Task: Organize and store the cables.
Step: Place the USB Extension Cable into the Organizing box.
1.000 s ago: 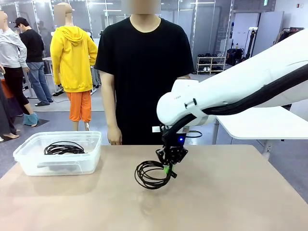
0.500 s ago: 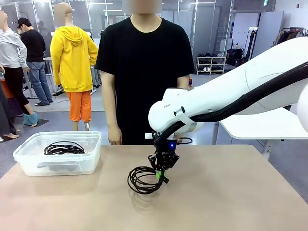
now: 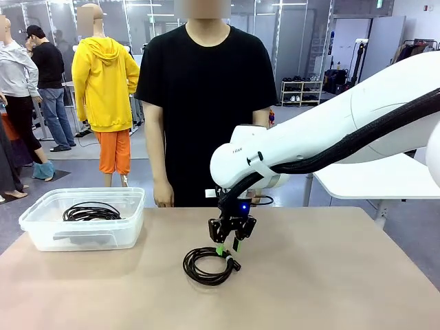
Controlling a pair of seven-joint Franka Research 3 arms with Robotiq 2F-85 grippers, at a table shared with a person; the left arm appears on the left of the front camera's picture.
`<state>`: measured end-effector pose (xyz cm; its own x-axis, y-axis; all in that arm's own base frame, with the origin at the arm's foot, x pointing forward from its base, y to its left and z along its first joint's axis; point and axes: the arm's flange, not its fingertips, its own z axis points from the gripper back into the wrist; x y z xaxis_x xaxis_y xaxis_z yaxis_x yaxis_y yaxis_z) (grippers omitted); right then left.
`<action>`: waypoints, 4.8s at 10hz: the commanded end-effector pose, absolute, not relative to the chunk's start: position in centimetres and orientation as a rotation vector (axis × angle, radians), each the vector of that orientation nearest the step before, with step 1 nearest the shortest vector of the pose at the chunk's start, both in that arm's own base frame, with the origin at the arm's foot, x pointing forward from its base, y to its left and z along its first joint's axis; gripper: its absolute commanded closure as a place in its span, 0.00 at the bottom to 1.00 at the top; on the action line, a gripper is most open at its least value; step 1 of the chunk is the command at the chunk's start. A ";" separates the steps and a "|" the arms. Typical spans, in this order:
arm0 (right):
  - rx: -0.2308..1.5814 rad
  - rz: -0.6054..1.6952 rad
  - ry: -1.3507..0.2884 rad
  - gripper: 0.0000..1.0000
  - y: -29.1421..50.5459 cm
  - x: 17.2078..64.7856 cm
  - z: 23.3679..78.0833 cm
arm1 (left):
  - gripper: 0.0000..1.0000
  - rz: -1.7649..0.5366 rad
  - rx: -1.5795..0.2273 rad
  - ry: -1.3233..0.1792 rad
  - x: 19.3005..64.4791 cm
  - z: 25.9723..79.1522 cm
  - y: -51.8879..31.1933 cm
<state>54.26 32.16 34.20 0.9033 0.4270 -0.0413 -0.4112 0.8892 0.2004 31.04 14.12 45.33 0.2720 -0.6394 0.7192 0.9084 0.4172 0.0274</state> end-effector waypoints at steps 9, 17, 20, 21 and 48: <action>0.314 0.627 -0.122 0.00 13.3 48.0 41.1 | 0.00 -1.046 -0.391 -0.675 28.4 48.9 11.5; 0.362 0.992 -0.520 0.00 -8.9 36.8 41.7 | 0.00 -1.032 -0.320 -0.407 32.4 53.7 -9.9; 0.418 1.008 -0.624 0.00 -14.7 30.2 39.2 | 0.00 -0.962 -0.252 -0.395 33.4 55.2 -20.3; 0.430 1.045 -0.662 0.00 -15.9 29.1 38.5 | 0.00 -0.855 -0.225 -0.365 33.7 54.7 -24.0; 0.473 1.073 -0.814 0.00 -21.0 28.2 39.5 | 0.00 -0.180 0.035 -0.023 48.1 44.8 -49.2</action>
<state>28.04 -20.98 39.41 0.2289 0.5900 0.7743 -0.9119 0.4082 -0.0415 48.56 -48.58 45.37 0.9669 -0.2550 -0.0114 0.2552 0.9665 0.0258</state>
